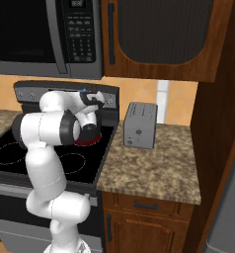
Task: Put the bell pepper and sweet potato in the pot. Retrieve the spatula and lightly stir the vegetables in the pot.
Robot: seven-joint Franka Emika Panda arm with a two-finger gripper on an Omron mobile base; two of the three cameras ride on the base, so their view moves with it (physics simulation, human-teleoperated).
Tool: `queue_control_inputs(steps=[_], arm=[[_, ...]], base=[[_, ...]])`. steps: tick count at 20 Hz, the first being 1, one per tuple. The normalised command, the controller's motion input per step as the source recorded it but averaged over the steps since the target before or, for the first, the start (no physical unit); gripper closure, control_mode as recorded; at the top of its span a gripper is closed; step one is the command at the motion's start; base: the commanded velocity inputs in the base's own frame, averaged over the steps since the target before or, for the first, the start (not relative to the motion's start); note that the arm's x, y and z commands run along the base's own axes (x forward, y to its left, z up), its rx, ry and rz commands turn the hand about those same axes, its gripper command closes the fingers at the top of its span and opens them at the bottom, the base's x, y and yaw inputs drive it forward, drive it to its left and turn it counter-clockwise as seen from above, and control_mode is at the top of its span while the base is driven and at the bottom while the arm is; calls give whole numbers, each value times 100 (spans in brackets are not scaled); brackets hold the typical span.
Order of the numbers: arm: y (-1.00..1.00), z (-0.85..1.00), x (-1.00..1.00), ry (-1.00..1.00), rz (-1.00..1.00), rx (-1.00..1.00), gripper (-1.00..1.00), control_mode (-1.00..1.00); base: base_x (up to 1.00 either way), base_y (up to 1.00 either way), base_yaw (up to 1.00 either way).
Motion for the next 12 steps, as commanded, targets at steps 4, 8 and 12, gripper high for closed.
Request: queue_control_inputs(steps=[4,8,12], arm=[[-6,-23,25,7,-3,-2,100,-100],[-14,-22,14,0,0,-7,100,-100],[-14,-31,6,-9,-2,-7,100,-100]], base=[[0,0,0],[0,0,0],[0,0,0]])
